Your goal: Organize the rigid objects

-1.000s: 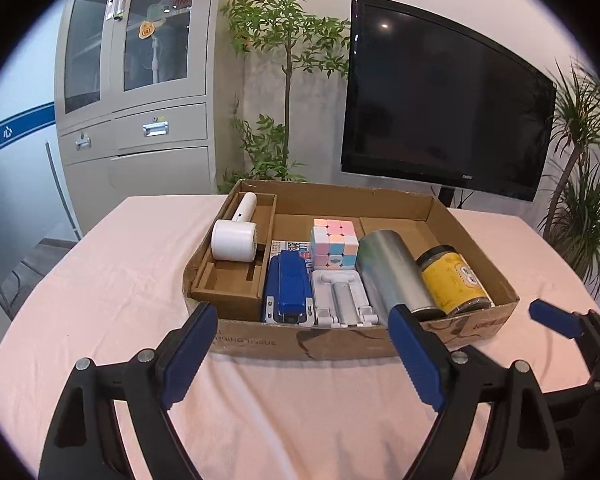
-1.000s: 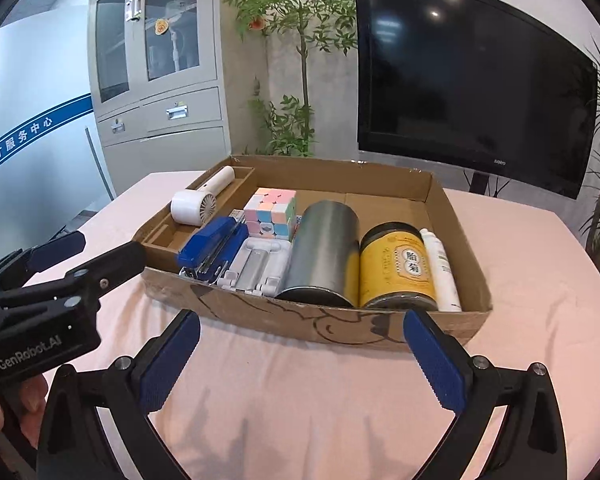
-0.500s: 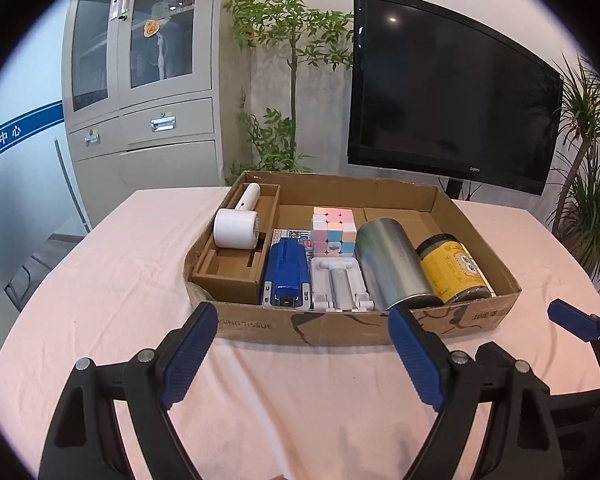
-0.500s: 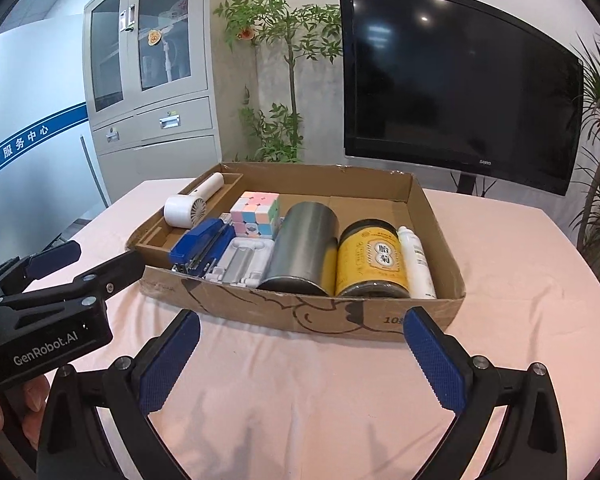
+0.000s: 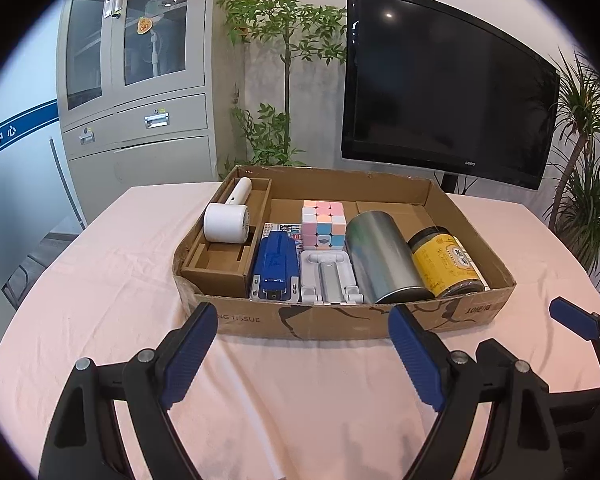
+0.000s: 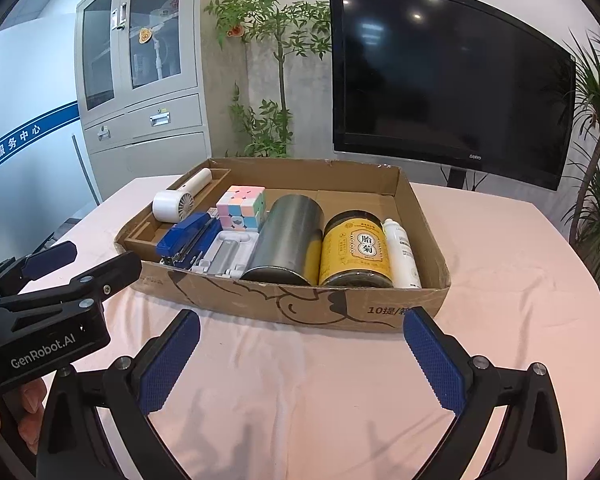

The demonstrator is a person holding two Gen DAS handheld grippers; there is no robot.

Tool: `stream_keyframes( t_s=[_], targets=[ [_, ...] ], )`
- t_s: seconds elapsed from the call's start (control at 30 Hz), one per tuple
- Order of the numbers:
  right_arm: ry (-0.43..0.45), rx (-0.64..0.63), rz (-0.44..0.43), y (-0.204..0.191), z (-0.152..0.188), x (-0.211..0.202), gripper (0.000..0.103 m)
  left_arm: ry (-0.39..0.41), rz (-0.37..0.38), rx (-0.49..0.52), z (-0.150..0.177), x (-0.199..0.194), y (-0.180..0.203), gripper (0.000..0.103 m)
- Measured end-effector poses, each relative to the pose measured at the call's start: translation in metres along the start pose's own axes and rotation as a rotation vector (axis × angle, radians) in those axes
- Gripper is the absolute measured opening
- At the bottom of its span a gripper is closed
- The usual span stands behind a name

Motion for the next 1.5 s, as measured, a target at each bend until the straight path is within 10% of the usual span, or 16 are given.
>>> stream_keyframes(
  t_s=[1.5],
  targets=[
    [-0.042,0.015,0.062,0.004,0.014,0.012,0.103,-0.048,0.008,0.02,0.009,0.014,0.007,0.087]
  ],
)
Point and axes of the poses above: each gripper's, at about its wrist camera, not at the fingertips, and x roughly the way its jaws point, y to its right, z to its underside, the point moved 5 cm from there along x, roughly the way its jaws point, and after that the axes turned 1 degree about x, right-handed, at the moved point
